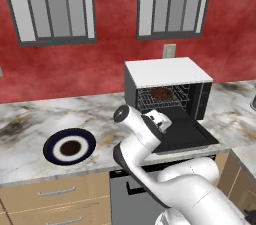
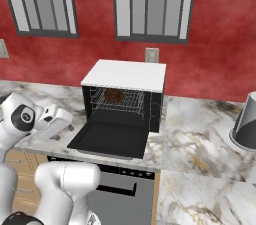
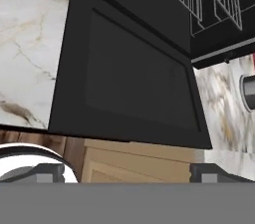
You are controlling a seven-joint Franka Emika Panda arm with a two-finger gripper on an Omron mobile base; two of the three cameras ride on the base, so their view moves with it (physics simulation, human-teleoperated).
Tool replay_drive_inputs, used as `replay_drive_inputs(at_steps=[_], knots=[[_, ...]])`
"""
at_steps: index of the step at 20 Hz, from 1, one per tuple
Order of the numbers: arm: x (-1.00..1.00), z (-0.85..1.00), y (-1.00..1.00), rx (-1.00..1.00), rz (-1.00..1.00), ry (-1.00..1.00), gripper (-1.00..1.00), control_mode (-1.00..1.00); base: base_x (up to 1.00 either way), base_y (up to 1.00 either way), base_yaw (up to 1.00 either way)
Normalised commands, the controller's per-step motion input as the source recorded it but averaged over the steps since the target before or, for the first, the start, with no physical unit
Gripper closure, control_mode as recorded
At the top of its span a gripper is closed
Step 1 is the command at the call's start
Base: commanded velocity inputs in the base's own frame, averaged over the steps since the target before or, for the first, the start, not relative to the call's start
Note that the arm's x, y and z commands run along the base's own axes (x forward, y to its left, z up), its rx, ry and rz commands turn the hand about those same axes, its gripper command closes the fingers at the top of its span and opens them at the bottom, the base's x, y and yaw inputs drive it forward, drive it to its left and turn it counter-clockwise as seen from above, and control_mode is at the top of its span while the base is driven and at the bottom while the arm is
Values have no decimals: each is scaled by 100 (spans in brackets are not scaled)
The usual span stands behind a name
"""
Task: Pick up the bagel from the plate, place it on the toaster oven rack, close the door, and set the timer.
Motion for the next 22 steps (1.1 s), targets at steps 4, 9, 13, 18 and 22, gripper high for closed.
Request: replay_drive_inputs(at_steps=[4,9,13,18,22], knots=[[23,-25,7,-1,-4,5,-100,-100,0,0,0],[22,-27,2,-3,-2,1,-100,-100,0,0,0],[18,-29,0,-5,-1,0,-100,-100,0,0,0],[22,-24,0,-5,-1,0,-100,-100,0,0,0],[18,-21,0,-4,0,0,-100,-100,0,0,0]])
